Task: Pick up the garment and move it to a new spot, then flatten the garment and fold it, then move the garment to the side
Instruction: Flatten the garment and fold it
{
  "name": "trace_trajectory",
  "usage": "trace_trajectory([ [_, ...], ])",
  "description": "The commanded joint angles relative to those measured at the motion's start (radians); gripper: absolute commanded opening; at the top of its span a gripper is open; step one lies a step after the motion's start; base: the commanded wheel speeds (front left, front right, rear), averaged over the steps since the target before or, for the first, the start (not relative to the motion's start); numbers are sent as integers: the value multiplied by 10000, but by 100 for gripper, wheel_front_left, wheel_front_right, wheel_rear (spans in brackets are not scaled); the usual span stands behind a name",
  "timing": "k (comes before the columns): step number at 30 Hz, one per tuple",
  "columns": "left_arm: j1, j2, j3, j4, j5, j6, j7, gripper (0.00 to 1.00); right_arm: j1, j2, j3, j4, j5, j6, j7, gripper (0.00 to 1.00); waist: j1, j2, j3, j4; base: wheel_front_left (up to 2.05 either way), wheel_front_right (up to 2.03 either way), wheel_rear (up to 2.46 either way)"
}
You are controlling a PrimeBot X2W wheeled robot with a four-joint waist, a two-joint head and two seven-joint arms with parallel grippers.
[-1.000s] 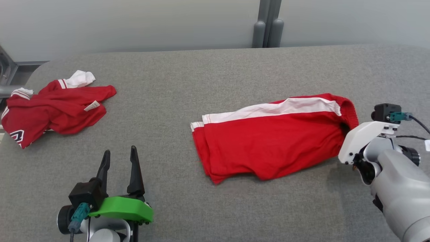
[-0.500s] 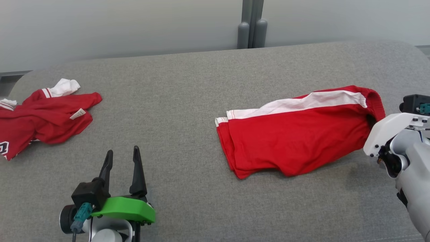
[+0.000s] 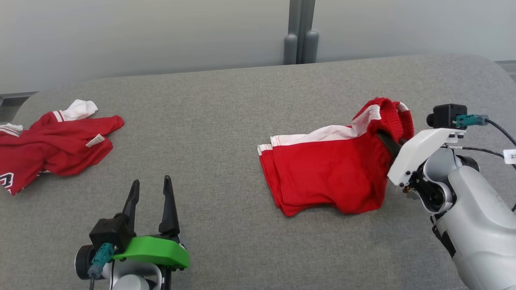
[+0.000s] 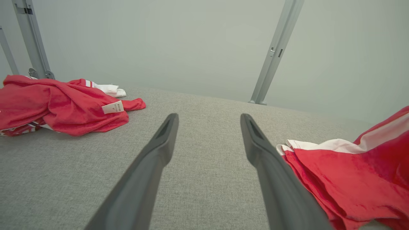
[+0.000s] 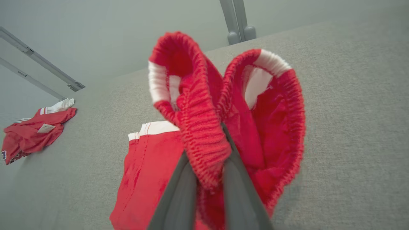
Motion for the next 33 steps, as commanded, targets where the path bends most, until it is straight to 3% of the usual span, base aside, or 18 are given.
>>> trace_trajectory([
  [1,37,22,-31,-36,-112,-14,-29,100,314,138,-42,-534,9,3,266,0,0,-1,-36,66,0,0,0],
  [7,-7,22,-155,-21,-194,-20,-29,100,891,841,-332,-1655,-468,3,1011,0,0,-1,-138,313,0,0,0],
  [15,-86,22,-394,4,-327,11,-29,100,1105,1745,-759,-1547,-1340,4,1425,0,0,-1,-218,735,0,0,0],
  [24,-305,22,-786,80,-609,48,-29,100,518,2214,-871,227,-2153,3,1259,0,0,-1,-200,1377,0,0,0],
  [33,-422,22,-1153,178,-804,104,-29,100,-173,2231,-25,2139,-1508,4,559,0,0,-1,-237,1823,0,0,0],
])
